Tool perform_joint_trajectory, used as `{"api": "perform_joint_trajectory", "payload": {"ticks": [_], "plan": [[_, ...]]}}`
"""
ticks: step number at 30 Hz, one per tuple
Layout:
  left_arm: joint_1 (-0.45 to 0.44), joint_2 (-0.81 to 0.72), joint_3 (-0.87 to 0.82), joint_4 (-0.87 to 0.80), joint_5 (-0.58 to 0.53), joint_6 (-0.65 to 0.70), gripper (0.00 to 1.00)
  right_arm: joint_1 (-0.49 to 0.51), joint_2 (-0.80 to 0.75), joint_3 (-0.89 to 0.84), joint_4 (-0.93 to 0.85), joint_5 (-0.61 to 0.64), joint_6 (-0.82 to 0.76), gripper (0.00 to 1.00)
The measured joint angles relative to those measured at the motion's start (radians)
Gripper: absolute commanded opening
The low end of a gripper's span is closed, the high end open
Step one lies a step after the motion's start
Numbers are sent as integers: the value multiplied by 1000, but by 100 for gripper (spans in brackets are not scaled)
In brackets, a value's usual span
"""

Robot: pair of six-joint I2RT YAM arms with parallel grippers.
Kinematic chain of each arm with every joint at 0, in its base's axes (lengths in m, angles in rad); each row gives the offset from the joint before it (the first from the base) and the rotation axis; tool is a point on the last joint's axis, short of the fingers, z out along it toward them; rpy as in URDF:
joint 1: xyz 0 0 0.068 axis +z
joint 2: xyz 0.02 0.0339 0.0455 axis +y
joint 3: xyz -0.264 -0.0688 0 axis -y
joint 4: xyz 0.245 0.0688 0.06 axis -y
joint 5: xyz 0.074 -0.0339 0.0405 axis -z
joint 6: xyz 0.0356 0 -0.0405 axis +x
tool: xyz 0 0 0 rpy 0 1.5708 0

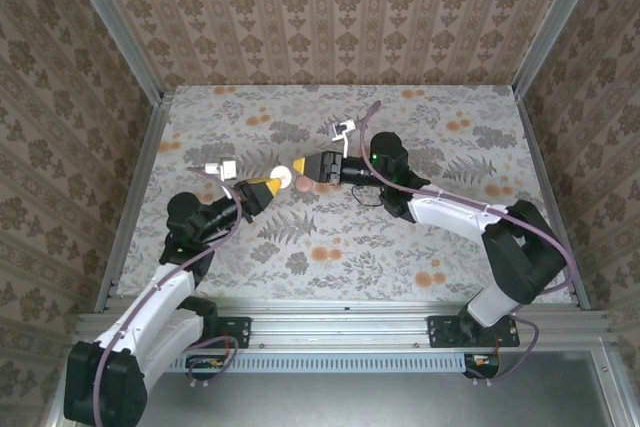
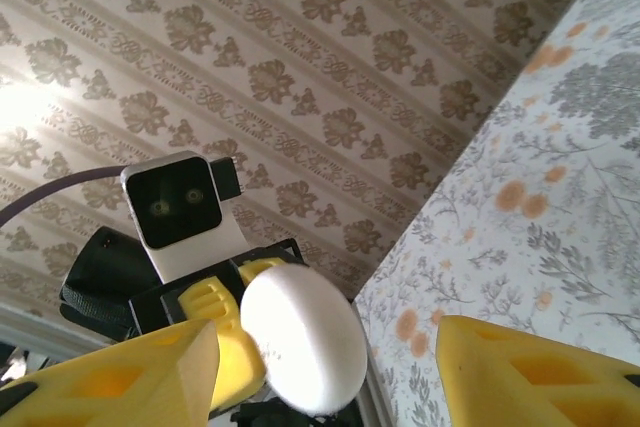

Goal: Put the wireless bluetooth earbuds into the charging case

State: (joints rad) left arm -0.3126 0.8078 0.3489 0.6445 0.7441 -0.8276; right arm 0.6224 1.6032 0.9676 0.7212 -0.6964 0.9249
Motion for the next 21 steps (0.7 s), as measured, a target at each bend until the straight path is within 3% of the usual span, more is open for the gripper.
{"api": "perform_joint_trajectory", "payload": {"ticks": [17,21], "plan": [[-66,9,60,63,32,3,11,-2,-40,26,17,-250,-162,59],[-89,24,77,90,44,11,11,-8,-71,26,-5,-277,-198,54]]}}
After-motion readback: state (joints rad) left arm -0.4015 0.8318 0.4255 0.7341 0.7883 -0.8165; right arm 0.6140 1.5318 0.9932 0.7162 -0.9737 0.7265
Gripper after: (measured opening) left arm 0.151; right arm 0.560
